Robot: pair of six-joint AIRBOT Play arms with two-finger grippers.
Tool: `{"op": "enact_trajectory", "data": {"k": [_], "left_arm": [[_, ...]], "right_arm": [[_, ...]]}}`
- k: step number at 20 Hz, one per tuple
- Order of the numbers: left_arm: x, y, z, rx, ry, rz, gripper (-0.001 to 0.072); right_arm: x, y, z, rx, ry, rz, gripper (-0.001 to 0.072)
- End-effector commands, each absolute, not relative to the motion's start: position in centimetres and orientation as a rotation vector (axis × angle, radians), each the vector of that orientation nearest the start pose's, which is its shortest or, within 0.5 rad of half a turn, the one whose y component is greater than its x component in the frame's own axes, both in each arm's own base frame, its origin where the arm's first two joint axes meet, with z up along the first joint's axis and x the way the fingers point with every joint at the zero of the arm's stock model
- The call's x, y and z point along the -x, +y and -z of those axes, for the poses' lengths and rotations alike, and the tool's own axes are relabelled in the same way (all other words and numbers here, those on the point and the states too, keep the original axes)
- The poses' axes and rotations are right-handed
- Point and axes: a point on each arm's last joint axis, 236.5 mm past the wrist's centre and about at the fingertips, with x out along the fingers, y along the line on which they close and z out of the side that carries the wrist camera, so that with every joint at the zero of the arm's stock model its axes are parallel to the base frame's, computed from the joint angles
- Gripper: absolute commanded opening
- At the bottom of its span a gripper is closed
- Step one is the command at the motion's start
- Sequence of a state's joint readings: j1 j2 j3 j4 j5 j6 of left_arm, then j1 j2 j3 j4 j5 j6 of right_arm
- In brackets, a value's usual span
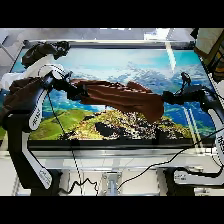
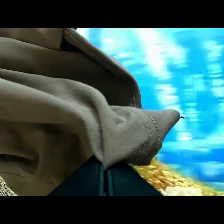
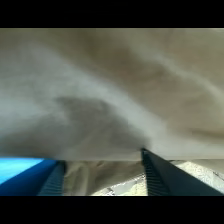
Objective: Fold the shirts.
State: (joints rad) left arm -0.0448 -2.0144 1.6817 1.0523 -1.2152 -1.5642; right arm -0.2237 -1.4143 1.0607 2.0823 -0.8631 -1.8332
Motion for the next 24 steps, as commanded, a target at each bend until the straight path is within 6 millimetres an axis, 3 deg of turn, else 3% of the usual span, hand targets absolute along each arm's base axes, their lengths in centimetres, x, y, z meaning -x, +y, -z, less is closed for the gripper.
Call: {"op": "enact_trajectory", "data": {"k": [1,5,9,11,13,21,22,24], "left_arm": [[-47.4,-13.1,13.0,0.43,1.554,0.327,0.0534],[-45.0,-11.8,13.5,0.302,1.641,0.376,0.0528],[-40.9,-7.1,14.2,0.064,1.823,0.328,0.0499],[-40.1,-5.2,14.3,-0.011,1.866,0.288,0.0498],[-40.4,-5.6,14.3,0.032,1.849,0.301,0.0411],[-45.8,-9.6,13.8,0.297,1.614,0.343,0.0399],[-46.4,-10.1,13.6,0.327,1.589,0.351,0.0348],[-47.3,-10.8,13.3,0.363,1.55,0.357,0.0336]], "right_arm": [[-43.3,-0.7,3.7,-0.418,1.102,-0.098,0.003],[-43.3,-0.7,3.7,-0.408,1.102,-0.104,0.003],[-43.3,-0.7,3.7,-0.408,1.102,-0.104,0.003],[-43.3,-0.7,3.7,-0.404,1.101,-0.107,0.003],[-43.3,-0.7,3.7,-0.404,1.101,-0.106,0.003],[-43.3,-0.7,3.7,-0.402,1.101,-0.108,0.003],[-43.3,-0.7,3.7,-0.402,1.101,-0.108,0.003],[-43.3,-0.7,3.7,-0.402,1.101,-0.108,0.003]]}}
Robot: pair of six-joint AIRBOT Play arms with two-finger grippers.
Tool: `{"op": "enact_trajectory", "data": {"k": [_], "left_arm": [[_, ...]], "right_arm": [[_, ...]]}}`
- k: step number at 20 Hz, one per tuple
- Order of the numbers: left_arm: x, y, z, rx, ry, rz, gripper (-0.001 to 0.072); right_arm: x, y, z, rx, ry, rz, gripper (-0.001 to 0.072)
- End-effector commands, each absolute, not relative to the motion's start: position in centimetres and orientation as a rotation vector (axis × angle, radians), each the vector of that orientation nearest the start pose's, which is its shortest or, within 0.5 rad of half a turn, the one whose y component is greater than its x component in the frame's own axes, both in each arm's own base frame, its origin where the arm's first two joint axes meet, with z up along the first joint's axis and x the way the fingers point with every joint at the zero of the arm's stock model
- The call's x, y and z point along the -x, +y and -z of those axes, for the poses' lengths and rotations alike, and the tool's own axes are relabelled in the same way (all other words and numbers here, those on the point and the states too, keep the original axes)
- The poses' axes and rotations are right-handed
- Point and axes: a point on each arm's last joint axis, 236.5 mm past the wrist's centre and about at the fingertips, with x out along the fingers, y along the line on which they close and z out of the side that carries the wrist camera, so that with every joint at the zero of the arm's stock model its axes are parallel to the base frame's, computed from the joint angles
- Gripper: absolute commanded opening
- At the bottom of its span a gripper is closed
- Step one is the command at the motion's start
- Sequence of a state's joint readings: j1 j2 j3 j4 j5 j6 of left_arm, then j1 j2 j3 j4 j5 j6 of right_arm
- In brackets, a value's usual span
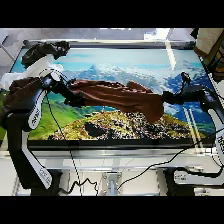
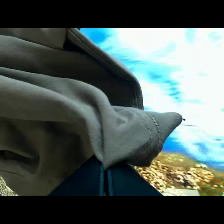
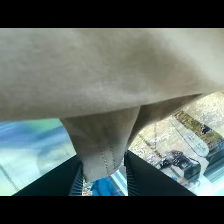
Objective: Fold the shirts.
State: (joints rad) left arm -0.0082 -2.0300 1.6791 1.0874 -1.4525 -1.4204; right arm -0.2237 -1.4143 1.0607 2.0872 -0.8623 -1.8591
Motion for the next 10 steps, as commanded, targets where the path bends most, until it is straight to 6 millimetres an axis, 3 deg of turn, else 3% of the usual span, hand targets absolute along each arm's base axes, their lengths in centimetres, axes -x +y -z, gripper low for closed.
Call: {"op": "enact_trajectory", "data": {"k": [1,3,5,10], "left_arm": [[-47.6,-10.9,13.2,0.369,1.539,0.356,0.0326],[-48.2,-11.0,13.1,0.384,1.513,0.354,0.0326],[-49.2,-11.7,12.7,0.426,1.468,0.359,0.0235],[-53.4,-13.7,10.6,0.596,1.293,0.364,0.023]], "right_arm": [[-43.3,-0.7,3.7,-0.402,1.101,-0.108,0.003],[-43.3,-0.7,3.7,-0.402,1.101,-0.108,0.003],[-43.3,-0.7,3.7,-0.402,1.101,-0.108,0.003],[-43.3,-0.7,3.7,-0.401,1.101,-0.108,0.003]]}}
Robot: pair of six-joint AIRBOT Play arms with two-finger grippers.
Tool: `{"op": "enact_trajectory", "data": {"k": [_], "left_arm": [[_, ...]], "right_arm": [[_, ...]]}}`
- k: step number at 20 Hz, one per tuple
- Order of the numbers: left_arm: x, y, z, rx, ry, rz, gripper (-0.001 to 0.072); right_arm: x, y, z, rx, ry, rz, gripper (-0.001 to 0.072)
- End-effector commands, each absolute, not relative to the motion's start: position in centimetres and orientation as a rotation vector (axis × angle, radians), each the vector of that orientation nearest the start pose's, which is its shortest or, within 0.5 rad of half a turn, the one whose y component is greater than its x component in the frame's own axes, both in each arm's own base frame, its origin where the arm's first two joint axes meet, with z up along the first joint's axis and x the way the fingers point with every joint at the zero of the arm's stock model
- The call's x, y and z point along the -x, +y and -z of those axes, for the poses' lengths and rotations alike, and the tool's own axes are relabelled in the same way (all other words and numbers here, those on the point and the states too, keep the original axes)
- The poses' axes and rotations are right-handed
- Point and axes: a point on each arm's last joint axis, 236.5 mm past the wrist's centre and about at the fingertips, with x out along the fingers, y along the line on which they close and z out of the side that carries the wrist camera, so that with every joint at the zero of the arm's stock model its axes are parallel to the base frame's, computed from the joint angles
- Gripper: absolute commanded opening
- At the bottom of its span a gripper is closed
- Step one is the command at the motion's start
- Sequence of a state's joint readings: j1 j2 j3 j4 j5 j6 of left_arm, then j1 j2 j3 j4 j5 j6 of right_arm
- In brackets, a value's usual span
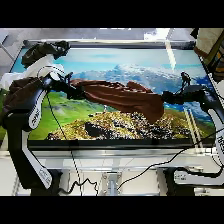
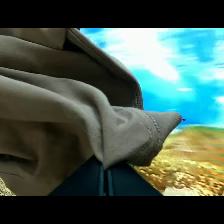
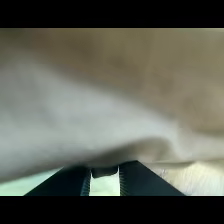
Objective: Fold the shirts.
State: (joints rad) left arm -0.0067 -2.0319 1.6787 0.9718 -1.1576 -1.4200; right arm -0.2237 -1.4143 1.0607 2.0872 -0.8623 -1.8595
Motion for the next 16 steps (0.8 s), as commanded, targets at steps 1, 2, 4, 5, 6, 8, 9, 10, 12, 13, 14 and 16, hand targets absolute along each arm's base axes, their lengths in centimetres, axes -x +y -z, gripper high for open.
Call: {"op": "enact_trajectory", "data": {"k": [1,2,4,5,6,8,9,10,12,13,14,16], "left_arm": [[-53.9,-13.9,10.4,0.616,1.272,0.363,0.0229],[-54.1,-14.0,10.2,0.628,1.263,0.363,0.0227],[-54.0,-14.0,10.2,0.62,1.265,0.368,0.0082],[-53.8,-14.0,10.3,0.616,1.27,0.374,0.007],[-53.7,-14.1,10.3,0.614,1.276,0.377,0.0058],[-53.3,-14.2,10.3,0.602,1.285,0.395,0.003],[-52.9,-14.4,10.3,0.591,1.298,0.413,0.0029],[-52.5,-14.6,10.1,0.571,1.306,0.446,0.0029],[-51.6,-15.7,8.5,0.533,1.297,0.547,0.0027],[-51.6,-16.1,6.9,0.516,1.267,0.584,0.0027],[-51.9,-16.5,4.8,0.497,1.219,0.612,0.0027],[-52.4,-16.7,-0.1,0.449,1.111,0.648,0.0027]], "right_arm": [[-43.3,-0.8,3.7,-0.401,1.101,-0.107,0.003],[-43.4,-0.7,3.7,-0.4,1.1,-0.108,0.003],[-43.4,-0.8,3.7,-0.394,1.099,-0.111,0.003],[-43.4,-0.8,3.7,-0.393,1.099,-0.111,0.003],[-43.4,-0.8,3.7,-0.393,1.098,-0.11,0.003],[-43.4,-0.8,3.7,-0.393,1.097,-0.11,0.003],[-43.4,-0.8,3.7,-0.393,1.098,-0.11,0.003],[-43.4,-0.8,3.7,-0.393,1.098,-0.11,0.003],[-43.4,-0.8,3.7,-0.393,1.098,-0.11,0.003],[-43.4,-0.8,3.7,-0.394,1.098,-0.11,0.003],[-43.4,-0.8,3.7,-0.394,1.097,-0.111,0.003],[-43.4,-0.8,3.7,-0.394,1.097,-0.111,0.003]]}}
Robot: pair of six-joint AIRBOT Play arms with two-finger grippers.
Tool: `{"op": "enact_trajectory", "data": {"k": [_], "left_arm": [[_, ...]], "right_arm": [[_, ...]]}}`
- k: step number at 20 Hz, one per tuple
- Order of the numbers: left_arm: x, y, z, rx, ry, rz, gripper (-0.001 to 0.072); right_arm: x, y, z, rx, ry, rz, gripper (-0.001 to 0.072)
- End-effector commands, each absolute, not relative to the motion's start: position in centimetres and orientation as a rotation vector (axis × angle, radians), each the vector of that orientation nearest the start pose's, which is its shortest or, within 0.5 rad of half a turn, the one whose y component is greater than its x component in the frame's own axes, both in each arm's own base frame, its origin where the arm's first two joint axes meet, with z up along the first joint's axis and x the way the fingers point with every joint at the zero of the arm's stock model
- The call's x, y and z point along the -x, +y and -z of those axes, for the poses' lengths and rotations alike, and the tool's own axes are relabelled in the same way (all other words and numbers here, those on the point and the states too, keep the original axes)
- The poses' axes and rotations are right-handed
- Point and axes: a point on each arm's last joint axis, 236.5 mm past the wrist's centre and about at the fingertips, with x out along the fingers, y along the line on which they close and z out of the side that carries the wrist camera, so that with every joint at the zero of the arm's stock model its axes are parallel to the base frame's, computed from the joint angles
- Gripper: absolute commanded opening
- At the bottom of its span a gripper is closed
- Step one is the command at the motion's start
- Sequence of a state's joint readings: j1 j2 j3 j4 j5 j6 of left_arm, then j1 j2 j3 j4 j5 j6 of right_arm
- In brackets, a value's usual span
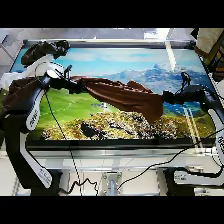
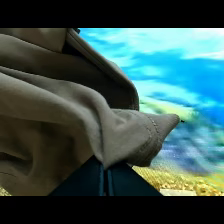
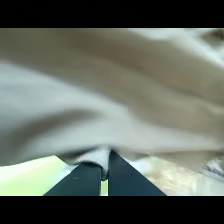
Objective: Fold the shirts.
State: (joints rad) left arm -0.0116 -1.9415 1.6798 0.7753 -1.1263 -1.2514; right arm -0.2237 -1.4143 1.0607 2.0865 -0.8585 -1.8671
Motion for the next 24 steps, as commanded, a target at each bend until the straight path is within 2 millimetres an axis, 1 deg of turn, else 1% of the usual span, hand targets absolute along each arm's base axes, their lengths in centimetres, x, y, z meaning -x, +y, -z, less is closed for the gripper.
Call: {"op": "enact_trajectory", "data": {"k": [1,2,4,6,8,11,13,14,16,18,20,22,24], "left_arm": [[-52.3,-16.5,-2.3,0.429,1.071,0.652,0.0027],[-52.3,-16.2,-4.4,0.405,1.028,0.656,0.0028],[-51.8,-16.0,-8.0,0.378,0.963,0.666,0.0028],[-51.4,-15.6,-11.0,0.354,0.906,0.665,0.0028],[-51.2,-14.8,-13.9,0.323,0.848,0.654,0.0028],[-51.5,-12.8,-19.1,0.302,0.736,0.622,0.0028],[-51.8,-10.8,-22.4,0.292,0.683,0.579,0.0028],[-51.7,-9.5,-23.8,0.272,0.669,0.554,0.0028],[-50.8,-7.1,-25.8,0.207,0.679,0.485,0.0028],[-49.6,-5.5,-28.2,0.124,0.654,0.42,0.0027],[-47.9,-5.3,-31.5,0.09,0.58,0.397,0.0027],[-44.9,-5.7,-34.5,0.06,0.532,0.404,0.0027],[-41.2,-6.3,-37.3,0.022,0.492,0.413,0.0027]], "right_arm": [[-43.4,-0.8,3.7,-0.395,1.096,-0.11,0.003],[-43.5,-0.7,3.6,-0.397,1.092,-0.115,0.003],[-44.2,0.5,2.7,-0.411,1.054,-0.176,0.0029],[-45.5,1.6,0.6,-0.437,0.989,-0.235,0.0029],[-46.9,1.6,-2.2,-0.417,0.936,-0.257,0.0029],[-49.4,1.0,-8.2,-0.358,0.813,-0.275,0.0029],[-50.7,0.5,-13.1,-0.3,0.713,-0.279,0.0028],[-50.9,0.3,-15.3,-0.268,0.677,-0.282,0.0028],[-50.4,0.1,-19.0,-0.187,0.635,-0.285,0.0028],[-49.3,0.2,-22.8,-0.126,0.592,-0.291,0.0027],[-47.8,0.5,-26.8,-0.099,0.54,-0.292,0.0027],[-45.2,1.1,-30.7,-0.036,0.499,-0.302,0.0027],[-42.1,1.5,-33.8,0.01,0.477,-0.295,0.0027]]}}
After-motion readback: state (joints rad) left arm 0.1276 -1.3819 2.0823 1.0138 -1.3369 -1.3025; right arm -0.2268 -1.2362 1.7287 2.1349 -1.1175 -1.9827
